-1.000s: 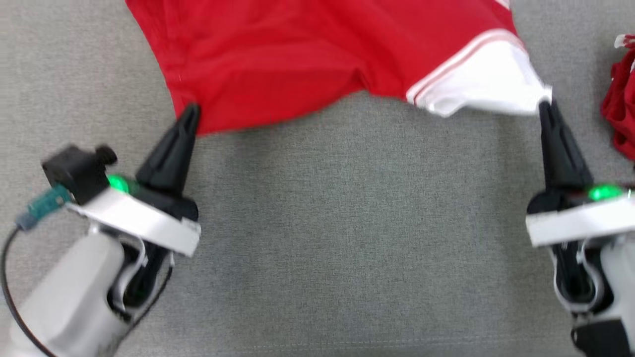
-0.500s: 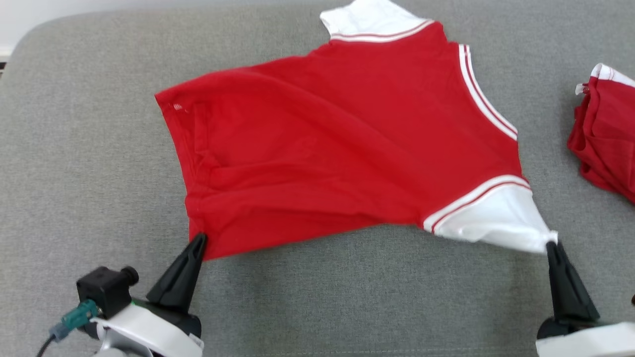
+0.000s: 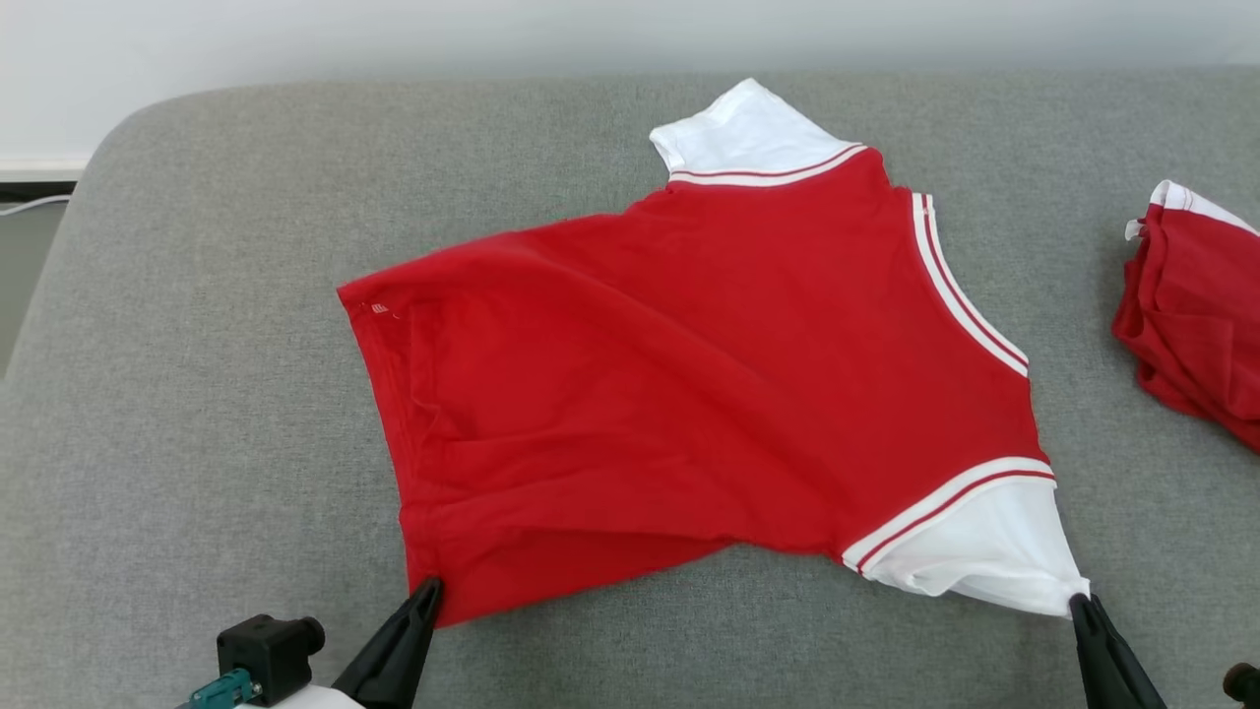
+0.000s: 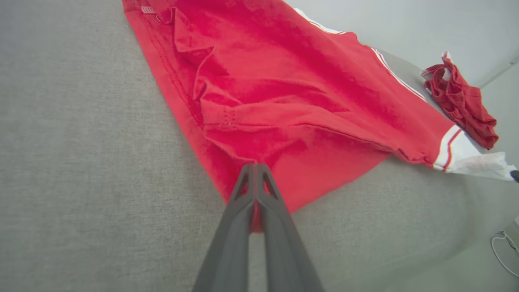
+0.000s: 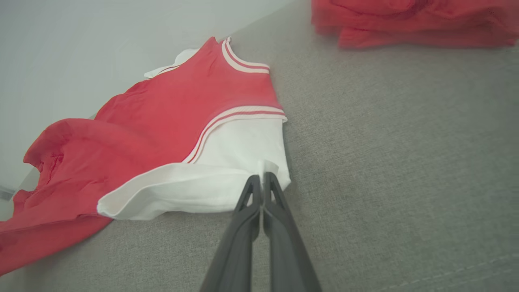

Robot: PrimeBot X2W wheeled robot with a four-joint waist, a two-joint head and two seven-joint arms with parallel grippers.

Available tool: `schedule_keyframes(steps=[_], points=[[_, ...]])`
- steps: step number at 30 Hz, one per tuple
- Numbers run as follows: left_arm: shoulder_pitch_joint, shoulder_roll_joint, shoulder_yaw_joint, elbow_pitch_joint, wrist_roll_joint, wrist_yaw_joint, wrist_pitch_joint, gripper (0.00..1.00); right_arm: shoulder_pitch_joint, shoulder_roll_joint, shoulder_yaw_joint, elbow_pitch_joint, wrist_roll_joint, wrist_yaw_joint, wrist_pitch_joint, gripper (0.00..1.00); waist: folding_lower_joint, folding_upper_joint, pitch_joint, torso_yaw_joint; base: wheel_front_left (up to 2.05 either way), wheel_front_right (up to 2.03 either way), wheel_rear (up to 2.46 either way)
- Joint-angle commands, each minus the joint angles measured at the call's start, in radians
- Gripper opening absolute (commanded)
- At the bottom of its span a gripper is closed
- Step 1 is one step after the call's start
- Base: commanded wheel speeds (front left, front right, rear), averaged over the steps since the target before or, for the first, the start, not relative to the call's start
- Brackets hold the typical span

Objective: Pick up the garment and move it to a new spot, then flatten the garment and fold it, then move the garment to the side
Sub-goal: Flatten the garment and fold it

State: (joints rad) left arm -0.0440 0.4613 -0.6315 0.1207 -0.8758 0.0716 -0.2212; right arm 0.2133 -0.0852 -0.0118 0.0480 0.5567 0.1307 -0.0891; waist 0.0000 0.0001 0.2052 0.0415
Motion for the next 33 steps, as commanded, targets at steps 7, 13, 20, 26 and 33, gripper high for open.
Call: schedule_keyframes(steps=[7, 13, 20, 26, 33], points=[[0.006, 0.032, 0.083, -0.026, -0.008, 0.082, -0.009, 1.0, 0.011, -0.007, -0.033, -0.052, -0.02, 0.0, -0.019, 1.0, 0.0, -0.0001, -0.034, 0.013, 0.0, 0.0, 0.0], [0.006, 0.072, 0.129, -0.146, 0.072, 0.173, -0.026, 1.0, -0.01, -0.02, -0.08, -0.125, -0.085, 0.0, -0.08, 1.0, 0.0, -0.0001, -0.05, 0.027, 0.0, 0.0, 0.0], [-0.036, 0.115, 0.092, -0.254, 0.188, 0.255, 0.021, 1.0, -0.121, -0.008, -0.049, -0.133, -0.292, 0.0, -0.149, 1.0, 0.0, -0.0001, -0.088, 0.059, 0.0, 0.0, 0.0], [0.001, 0.104, 0.071, -0.286, 0.206, 0.307, 0.038, 1.0, -0.085, 0.018, -0.025, -0.088, -0.352, 0.0, -0.162, 1.0, 0.0, -0.0001, -0.146, 0.089, 0.0, 0.0, 0.0], [0.058, 0.101, 0.047, -0.297, 0.206, 0.332, 0.048, 1.0, 0.008, 0.031, -0.022, -0.069, -0.365, 0.0, -0.167, 1.0, 0.0, -0.0001, -0.197, 0.105, 0.0, 0.0, 0.0]])
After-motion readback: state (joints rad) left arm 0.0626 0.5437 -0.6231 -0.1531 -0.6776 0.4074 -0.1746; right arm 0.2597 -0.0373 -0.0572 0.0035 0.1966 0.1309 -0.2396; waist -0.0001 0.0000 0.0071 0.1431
